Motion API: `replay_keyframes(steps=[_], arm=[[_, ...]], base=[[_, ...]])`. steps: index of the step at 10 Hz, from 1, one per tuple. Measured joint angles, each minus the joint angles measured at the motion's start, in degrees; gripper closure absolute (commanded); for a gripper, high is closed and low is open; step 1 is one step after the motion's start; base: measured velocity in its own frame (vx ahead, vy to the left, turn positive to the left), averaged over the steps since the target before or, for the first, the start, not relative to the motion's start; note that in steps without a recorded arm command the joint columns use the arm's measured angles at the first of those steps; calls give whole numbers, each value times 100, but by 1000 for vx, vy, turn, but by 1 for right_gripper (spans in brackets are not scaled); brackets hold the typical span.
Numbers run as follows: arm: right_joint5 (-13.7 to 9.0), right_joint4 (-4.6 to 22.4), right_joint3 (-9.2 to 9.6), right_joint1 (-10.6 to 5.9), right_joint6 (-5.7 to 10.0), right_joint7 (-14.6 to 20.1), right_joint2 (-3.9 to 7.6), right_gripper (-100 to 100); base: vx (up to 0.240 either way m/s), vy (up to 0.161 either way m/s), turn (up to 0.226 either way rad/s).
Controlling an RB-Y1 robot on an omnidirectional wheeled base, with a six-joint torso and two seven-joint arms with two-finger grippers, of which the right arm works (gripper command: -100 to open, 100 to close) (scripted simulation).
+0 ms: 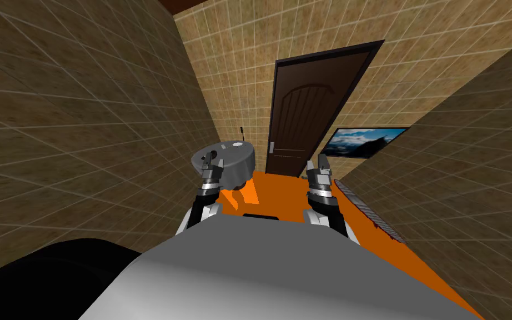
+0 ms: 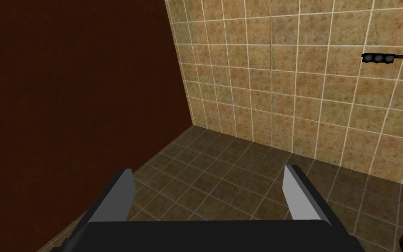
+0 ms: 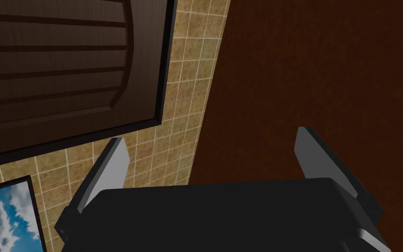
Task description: Pull the door open
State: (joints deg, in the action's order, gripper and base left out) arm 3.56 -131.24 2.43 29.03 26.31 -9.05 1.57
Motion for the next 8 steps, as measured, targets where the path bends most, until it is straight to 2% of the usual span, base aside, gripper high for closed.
replay_keyframes(steps=[8], arm=[[-924, 677, -190, -315, 276, 365, 175, -100]], base=[[49, -64, 197]])
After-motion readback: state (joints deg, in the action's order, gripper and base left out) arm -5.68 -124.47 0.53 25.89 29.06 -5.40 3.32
